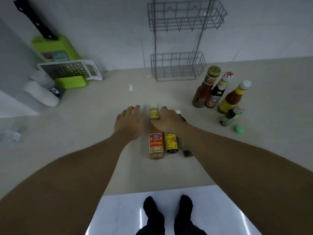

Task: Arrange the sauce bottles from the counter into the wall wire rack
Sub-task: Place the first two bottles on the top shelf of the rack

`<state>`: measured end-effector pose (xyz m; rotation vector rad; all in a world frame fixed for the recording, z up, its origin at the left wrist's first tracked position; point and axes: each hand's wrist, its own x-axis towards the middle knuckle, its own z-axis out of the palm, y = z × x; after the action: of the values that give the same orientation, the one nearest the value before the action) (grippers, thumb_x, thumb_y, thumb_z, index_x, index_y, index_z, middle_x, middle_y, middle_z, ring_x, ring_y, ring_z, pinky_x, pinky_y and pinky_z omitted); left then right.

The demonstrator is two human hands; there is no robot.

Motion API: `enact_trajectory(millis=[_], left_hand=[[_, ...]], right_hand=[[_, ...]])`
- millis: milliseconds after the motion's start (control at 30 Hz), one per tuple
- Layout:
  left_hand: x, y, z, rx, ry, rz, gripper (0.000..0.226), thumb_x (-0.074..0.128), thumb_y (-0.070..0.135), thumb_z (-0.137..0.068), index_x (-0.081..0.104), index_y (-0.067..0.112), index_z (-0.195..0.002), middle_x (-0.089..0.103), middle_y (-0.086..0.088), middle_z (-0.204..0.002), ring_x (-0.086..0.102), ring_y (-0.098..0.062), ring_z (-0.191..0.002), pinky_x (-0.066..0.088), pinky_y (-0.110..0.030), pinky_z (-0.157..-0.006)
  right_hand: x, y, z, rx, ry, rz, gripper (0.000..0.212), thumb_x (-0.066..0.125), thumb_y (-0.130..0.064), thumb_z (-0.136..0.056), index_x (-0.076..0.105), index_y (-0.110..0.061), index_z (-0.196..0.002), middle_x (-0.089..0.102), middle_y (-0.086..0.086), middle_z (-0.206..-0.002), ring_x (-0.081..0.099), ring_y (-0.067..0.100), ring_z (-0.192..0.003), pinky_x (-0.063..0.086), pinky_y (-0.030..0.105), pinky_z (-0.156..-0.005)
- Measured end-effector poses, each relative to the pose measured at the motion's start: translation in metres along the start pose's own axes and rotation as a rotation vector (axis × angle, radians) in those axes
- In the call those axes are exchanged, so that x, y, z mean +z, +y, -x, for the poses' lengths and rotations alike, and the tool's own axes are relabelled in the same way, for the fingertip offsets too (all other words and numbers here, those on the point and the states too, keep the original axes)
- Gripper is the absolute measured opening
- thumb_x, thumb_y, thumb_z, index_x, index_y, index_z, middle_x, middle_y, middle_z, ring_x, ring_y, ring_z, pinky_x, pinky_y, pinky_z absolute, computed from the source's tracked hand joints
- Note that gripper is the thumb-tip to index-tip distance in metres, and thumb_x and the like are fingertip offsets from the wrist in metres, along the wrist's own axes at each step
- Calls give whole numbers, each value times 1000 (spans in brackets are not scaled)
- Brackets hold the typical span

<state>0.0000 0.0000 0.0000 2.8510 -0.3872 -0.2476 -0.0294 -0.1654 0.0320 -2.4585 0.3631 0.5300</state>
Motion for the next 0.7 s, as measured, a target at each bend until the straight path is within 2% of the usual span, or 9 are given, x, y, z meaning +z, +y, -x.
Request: enact_trajectory(millis=[67, 167, 233, 367, 433, 533, 700], left_hand=[[10, -3, 0, 7, -13, 9, 49, 34, 33, -101, 36, 16, -147, 44, -9, -146, 44, -31, -131, 34, -45, -107], [30, -8, 2, 44, -52, 29, 49, 27, 35, -102, 38, 15, -146, 42, -8, -149, 38, -28, -137, 29, -43, -111], [44, -12, 5, 55, -68, 12, 52, 23, 38, -103, 33, 17, -150, 34, -7, -156, 28, -27, -144, 23, -44, -116], [73, -14, 12, 9, -168, -29, 60, 17, 43, -103, 5, 24, -159, 0, -5, -167, -3, -27, -153, 3, -46, -123], [86, -15, 15, 9, -152, -73, 61, 13, 45, -103, -4, 26, -159, -9, -4, -166, -12, -26, -152, -2, -47, -123], [97, -18, 17, 10, -86, -121, 62, 15, 43, -103, -6, 25, -158, -9, -4, -166, -11, -26, -153, -3, -47, -122], [101, -20, 19, 29, 5, -103, 60, 18, 42, -103, 2, 25, -159, -1, -4, -167, -5, -26, -153, 0, -47, -123]], right_hand=[[6, -4, -2, -4, 41, 79, 51, 60, -44, -89, 51, -9, -125, 61, 11, -120, 60, 31, -109, 39, 33, -74], [19, -9, -8, 1, 71, 138, 37, 57, -41, -86, 59, -12, -109, 64, 8, -101, 65, 31, -95, 42, 33, -67], [25, -12, -11, 2, 63, 162, 34, 58, -40, -86, 60, -13, -106, 60, 5, -91, 66, 31, -93, 42, 32, -65], [29, -13, -11, 10, 95, 194, 37, 59, -42, -90, 59, -12, -112, 57, 6, -97, 62, 29, -102, 39, 34, -70], [35, -13, -12, 7, 102, 213, 37, 59, -42, -91, 57, -12, -112, 60, 7, -103, 63, 29, -103, 41, 35, -70], [40, -14, -16, -12, 112, 235, 41, 61, -50, -88, 57, -15, -109, 63, 4, -106, 63, 25, -101, 42, 34, -70], [43, -15, -15, -30, 123, 279, 32, 58, -50, -89, 49, -19, -92, 54, -1, -87, 66, 25, -95, 40, 33, -66]])
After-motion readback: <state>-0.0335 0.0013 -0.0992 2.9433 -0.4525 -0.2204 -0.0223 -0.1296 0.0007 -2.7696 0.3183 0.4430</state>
